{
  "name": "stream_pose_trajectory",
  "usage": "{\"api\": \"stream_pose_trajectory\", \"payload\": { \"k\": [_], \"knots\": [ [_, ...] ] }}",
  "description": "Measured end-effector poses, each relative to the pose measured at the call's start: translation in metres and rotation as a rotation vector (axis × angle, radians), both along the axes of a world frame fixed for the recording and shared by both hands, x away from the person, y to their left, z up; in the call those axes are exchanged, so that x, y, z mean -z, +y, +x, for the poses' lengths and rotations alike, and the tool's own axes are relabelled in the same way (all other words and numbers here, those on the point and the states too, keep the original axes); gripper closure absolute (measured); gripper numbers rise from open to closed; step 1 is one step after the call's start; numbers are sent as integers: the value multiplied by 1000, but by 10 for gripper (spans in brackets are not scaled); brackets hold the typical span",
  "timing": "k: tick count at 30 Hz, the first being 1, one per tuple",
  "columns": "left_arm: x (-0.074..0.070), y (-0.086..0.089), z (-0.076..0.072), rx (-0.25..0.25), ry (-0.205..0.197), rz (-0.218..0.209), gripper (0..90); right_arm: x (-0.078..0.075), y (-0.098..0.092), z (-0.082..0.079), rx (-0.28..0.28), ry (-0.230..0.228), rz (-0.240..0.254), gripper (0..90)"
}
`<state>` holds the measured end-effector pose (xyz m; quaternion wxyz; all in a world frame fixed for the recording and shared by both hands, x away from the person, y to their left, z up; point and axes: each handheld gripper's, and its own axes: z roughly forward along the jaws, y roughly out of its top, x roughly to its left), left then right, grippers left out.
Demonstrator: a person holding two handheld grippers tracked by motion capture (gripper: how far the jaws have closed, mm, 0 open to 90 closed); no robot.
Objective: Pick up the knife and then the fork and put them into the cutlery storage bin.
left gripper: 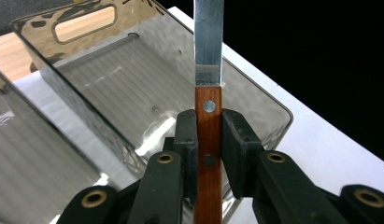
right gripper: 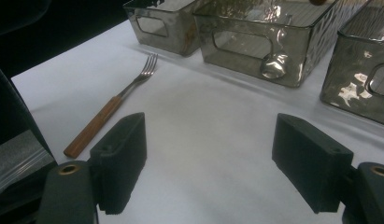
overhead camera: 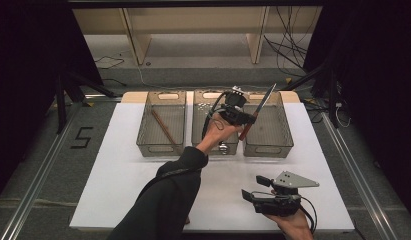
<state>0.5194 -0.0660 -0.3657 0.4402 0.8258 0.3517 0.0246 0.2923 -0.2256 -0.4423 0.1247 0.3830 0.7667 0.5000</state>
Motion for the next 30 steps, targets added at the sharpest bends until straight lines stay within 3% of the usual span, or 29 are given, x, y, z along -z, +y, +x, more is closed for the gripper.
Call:
{"api": "stream_pose_trajectory", "payload": {
  "k": [11,30],
  "knots": [
    [0,-20,8,-9,11,-9,763,1,-2,1,-1,7,10,271],
    [25,-33,13,-60,57,7,756,1,-1,0,-11,9,7,270]
  ]
}}
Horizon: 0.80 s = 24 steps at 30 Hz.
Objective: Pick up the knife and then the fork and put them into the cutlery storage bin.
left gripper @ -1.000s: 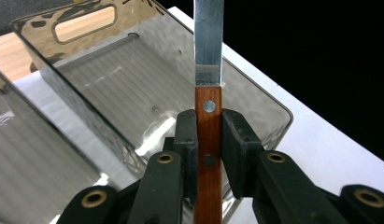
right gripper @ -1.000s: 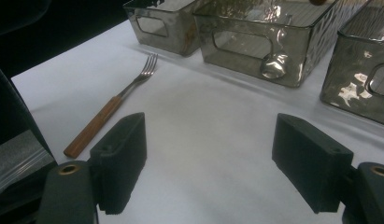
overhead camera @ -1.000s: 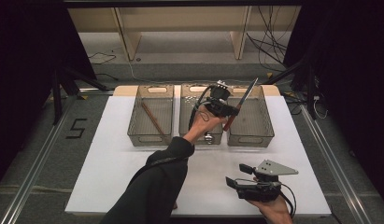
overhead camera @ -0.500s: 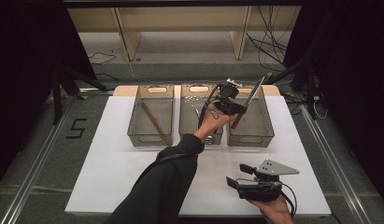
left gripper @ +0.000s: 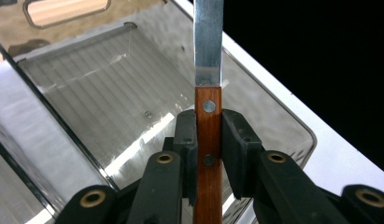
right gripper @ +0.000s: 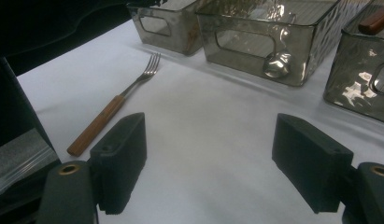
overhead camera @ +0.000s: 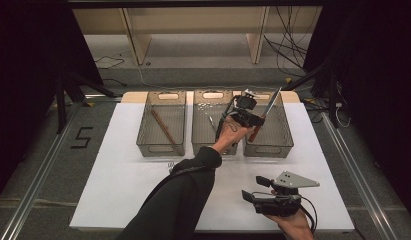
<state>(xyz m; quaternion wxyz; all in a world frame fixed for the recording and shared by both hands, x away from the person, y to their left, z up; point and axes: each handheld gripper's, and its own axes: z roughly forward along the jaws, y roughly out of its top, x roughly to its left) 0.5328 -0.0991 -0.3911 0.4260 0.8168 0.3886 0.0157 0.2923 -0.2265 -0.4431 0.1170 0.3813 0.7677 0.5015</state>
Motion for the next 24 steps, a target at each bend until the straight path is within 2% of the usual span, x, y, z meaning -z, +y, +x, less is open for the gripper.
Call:
{"api": "stream_pose_trajectory", "payload": {
  "k": [2,4,5,8,14,20,24],
  "knots": [
    [1,1,0,-22,11,-2,741,0,0,0,0,-1,1,271],
    [-2,4,0,-30,19,-23,608,0,0,0,-1,0,1,270],
    [-4,6,-1,-28,20,-31,588,0,0,0,-1,1,1,271],
    [-12,12,-4,-8,21,0,469,0,0,0,0,2,0,271],
    [-29,39,-22,35,4,-12,320,0,-1,0,8,2,-3,270],
    [-37,77,-49,69,-15,-39,254,0,0,1,15,-3,-8,270],
    [-31,102,-69,72,-23,-49,233,0,1,1,16,-5,-13,270]
  ]
}}
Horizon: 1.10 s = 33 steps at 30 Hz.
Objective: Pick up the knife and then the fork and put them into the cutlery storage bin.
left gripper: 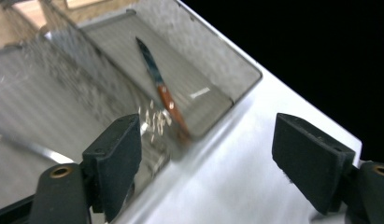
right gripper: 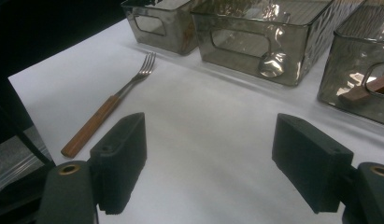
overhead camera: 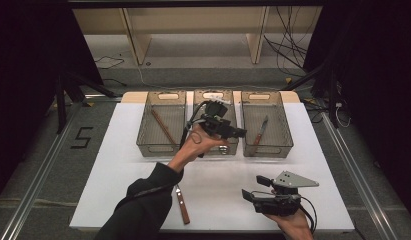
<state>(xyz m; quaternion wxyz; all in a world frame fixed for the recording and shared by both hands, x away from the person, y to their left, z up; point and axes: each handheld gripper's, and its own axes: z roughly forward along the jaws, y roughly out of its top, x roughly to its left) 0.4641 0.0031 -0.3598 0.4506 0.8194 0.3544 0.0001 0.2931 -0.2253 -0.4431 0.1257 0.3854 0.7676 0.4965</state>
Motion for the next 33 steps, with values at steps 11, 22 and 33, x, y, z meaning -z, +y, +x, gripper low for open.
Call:
{"api": "stream_pose_trajectory", "payload": {
  "k": [11,22,33],
  "knots": [
    [32,46,-41,-4,10,14,206,1,4,0,1,9,-10,270],
    [56,61,-64,20,28,52,187,1,3,0,5,5,-12,270],
    [75,68,-91,74,60,106,185,1,3,0,7,5,-17,270]
  ]
}}
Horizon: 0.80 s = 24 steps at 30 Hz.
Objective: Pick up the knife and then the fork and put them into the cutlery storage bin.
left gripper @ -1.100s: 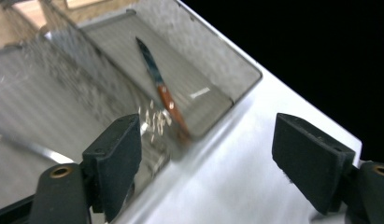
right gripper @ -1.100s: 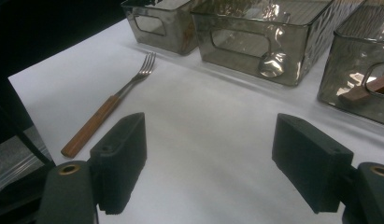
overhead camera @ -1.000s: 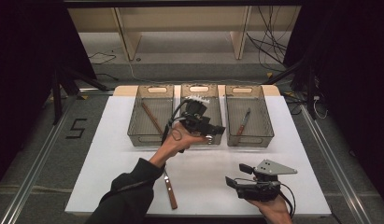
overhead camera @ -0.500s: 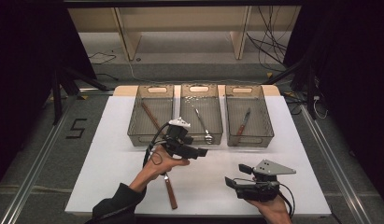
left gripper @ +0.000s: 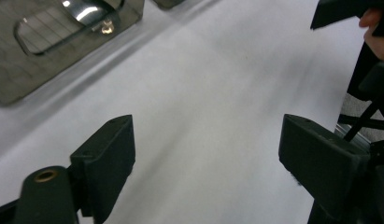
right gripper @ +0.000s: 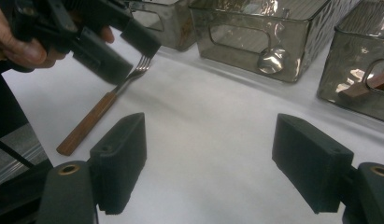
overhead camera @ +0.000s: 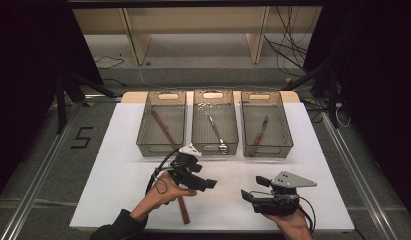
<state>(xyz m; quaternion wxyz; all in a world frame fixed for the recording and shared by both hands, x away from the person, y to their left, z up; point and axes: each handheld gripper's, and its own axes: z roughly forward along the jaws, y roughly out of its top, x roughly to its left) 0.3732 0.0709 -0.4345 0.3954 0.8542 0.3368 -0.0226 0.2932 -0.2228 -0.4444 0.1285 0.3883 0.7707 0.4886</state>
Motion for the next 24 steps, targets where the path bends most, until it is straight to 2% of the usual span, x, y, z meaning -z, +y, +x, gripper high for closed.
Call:
{"api": "stream_pose_trajectory", "payload": {
  "k": [4,8,10,14,17,20,24],
  "knots": [
    [5,4,-8,24,-6,33,270,0,0,0,0,2,-2,269],
    [13,10,-17,49,-4,86,468,0,0,0,0,3,-1,270],
    [18,13,-22,75,11,103,577,0,0,0,0,4,-2,269],
    [29,19,-34,106,25,160,731,1,1,0,0,6,-5,270],
    [37,24,-41,125,46,181,814,1,2,0,-1,7,-7,270],
    [38,29,-45,130,48,201,873,1,2,0,-4,7,-9,270],
    [38,34,-47,145,61,221,887,1,3,0,-5,10,-12,270]
  ]
}}
